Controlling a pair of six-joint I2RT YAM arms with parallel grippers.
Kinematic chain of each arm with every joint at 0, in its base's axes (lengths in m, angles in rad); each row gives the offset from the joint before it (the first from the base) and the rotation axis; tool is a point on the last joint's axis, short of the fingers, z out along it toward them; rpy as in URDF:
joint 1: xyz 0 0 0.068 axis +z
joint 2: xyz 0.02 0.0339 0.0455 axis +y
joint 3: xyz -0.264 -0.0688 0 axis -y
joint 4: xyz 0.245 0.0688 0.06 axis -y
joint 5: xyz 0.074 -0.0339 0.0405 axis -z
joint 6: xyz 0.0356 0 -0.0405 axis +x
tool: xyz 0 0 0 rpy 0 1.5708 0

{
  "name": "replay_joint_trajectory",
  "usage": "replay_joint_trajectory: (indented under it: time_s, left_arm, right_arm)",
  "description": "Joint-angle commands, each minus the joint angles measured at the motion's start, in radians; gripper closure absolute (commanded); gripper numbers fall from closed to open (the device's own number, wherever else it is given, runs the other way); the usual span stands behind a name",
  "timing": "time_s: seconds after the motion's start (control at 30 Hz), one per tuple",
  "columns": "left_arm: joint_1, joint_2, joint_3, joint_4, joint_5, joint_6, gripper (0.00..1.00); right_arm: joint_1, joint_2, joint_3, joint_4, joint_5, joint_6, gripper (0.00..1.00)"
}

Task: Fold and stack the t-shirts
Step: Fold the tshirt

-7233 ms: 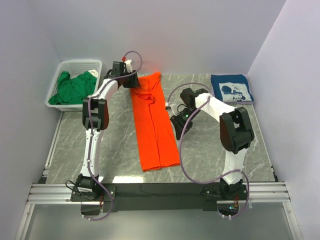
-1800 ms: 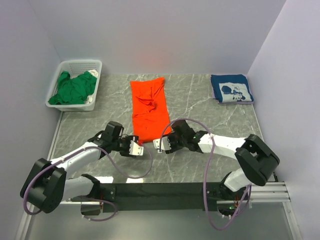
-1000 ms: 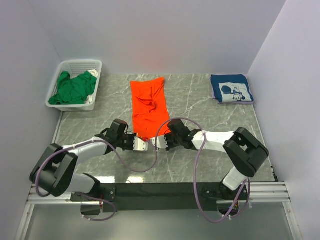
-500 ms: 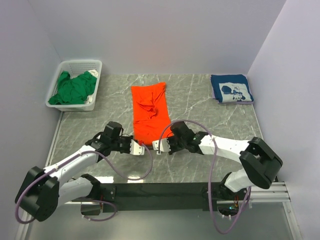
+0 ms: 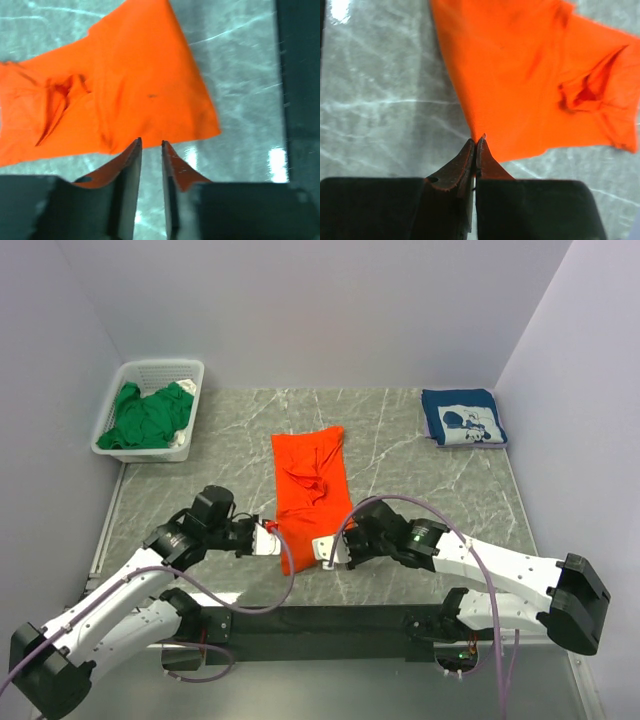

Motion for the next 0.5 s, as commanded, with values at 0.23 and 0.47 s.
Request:
replay_joint_trajectory:
  time_s: [0.23, 0.47]
  left_arm:
    - [-0.329, 0.055, -0.110, 0.103, -0.280, -0.181, 0.64]
    - [-0.450, 0.236, -0.127, 0.270, -0.446, -0.257, 0.45]
  right_arm:
    - [0.021, 0.017, -0.072, 0.015, 0.016, 0.070, 1.00]
    - [0.034, 0.029, -0.115, 0.040, 0.016, 0.081, 1.00]
